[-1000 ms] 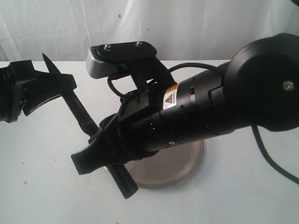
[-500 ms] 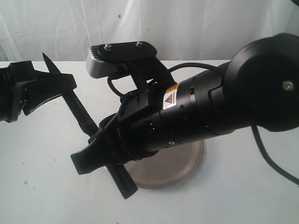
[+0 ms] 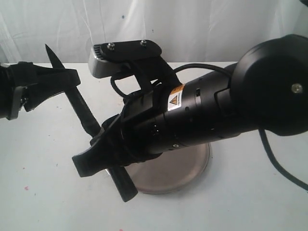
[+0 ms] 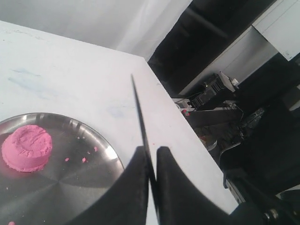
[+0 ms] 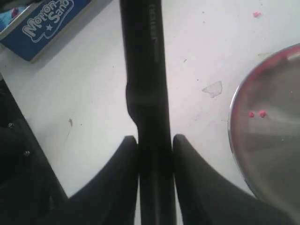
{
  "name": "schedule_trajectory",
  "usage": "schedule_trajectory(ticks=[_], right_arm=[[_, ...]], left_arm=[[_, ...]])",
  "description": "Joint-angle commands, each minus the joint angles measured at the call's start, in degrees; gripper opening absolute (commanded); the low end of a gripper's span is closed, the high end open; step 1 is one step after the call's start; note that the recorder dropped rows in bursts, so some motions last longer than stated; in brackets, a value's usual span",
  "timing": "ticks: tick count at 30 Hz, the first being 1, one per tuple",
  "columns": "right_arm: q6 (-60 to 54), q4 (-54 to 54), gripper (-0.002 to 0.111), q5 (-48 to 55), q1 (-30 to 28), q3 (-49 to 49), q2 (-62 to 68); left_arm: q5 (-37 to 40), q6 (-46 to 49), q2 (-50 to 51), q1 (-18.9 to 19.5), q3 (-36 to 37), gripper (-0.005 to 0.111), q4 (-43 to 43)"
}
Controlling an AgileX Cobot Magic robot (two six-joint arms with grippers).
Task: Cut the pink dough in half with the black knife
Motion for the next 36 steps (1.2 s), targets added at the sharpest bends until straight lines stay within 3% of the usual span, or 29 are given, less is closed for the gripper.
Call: schedule_trajectory(ticks=[1,5,12,14,18,22,24,32,36], right_arm=[[-0.21,0.58,0.036,-3.43,-0.07,-0.24,-0.75],[-1.55,0.35,0.048,-3.81,-0.07,-0.24,-0.75],[-3.21,-4.67,0.048,0.80,-4.28,-0.24,-0.75],[-10.49,-3.80,0.048,7.39,-7.02,-0.24,-0.75],[-23.76,4.73,0.047,14.69,-8.71,-0.24,-1.87],[-37.31,16.24,0.047,16.96,-8.71,-0.24,-3.68],[-41.69,19.48,0.047,18.91,-8.71,-0.24,-4.02],[-60.37,33.88,0.047,18.78,-8.71,2.48,-4.14],[-62.08,35.04,0.047,14.85,-8.71,3.49,-3.93]], left_arm=[[-1.27,2.57,-0.03,-0.25,0.32,0.000,-1.23],[-1.27,2.57,-0.03,-0.25,0.32,0.000,-1.23],[2.27,7.09,-0.03,-0.10,-1.35,0.000,-1.23],[6.53,5.67,-0.03,0.16,-4.73,0.000,6.95],[16.40,0.62,-0.03,7.00,-7.74,0.000,17.07],[32.67,4.75,-0.03,16.96,-7.76,0.000,17.07],[36.68,6.27,-0.03,19.16,-7.76,0.000,15.54],[44.83,9.61,-0.03,20.21,-7.76,0.000,8.81],[46.80,9.61,-0.03,20.21,-7.76,0.000,8.40]])
